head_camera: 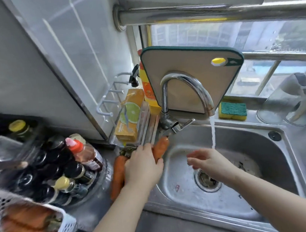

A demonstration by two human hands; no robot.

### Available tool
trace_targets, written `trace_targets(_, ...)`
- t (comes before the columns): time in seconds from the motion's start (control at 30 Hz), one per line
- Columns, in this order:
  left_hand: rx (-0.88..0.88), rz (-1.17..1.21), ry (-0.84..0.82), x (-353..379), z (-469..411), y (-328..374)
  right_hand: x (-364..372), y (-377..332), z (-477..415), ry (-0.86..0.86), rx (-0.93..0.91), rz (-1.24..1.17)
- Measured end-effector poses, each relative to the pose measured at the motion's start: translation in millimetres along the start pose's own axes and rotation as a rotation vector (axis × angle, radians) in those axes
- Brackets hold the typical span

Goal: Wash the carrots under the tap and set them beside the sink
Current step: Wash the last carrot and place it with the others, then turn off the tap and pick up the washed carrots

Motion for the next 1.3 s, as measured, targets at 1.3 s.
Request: trace_targets(1.3, -0.150, 0.798, -0.505, 124.1, -60.0, 120.2, -61.3, 66.9, -10.5, 0.308, 0.136, -0.234)
Point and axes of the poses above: each hand's wrist, its own z-axis away from the middle knuckle, its own x-axis out of the palm, y = z × x, the point moved 3 cm from there along -z, towards the middle knuckle, and after that the axes turned 15 degrees about z, right-handed, at the moved point
